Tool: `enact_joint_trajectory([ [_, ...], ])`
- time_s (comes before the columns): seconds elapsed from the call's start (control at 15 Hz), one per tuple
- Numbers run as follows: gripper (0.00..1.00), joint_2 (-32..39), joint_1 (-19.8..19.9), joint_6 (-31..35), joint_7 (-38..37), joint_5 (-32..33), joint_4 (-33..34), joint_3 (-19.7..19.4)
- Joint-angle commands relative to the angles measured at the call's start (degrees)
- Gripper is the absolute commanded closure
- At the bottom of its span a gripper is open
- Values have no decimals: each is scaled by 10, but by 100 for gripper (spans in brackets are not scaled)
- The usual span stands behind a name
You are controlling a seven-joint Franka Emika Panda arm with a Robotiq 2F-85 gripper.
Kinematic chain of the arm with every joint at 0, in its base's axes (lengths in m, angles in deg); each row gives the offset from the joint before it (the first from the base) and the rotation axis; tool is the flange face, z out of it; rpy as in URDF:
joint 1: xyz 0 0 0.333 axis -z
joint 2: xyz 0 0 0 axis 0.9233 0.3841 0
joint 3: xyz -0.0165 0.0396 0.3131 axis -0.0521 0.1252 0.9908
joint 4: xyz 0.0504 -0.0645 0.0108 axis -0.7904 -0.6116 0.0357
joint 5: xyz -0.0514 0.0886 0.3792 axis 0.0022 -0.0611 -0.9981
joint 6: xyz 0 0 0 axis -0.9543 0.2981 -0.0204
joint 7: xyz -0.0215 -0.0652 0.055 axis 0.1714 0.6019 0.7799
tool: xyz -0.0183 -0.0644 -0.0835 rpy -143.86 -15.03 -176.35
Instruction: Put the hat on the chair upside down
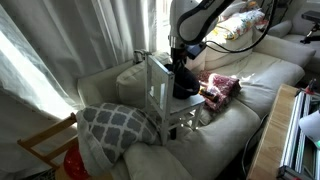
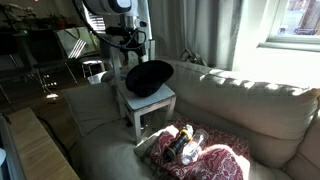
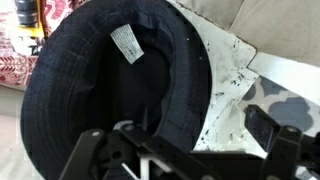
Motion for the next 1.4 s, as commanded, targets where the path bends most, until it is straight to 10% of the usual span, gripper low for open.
enact_joint_trajectory([
  [0.0, 0, -50, 29, -4, 42, 1, -31, -9],
  [0.6, 0, -217, 124, -176, 223, -110, -45, -27],
  [1.33, 0, -380, 116, -294, 239, -159, -47, -109],
])
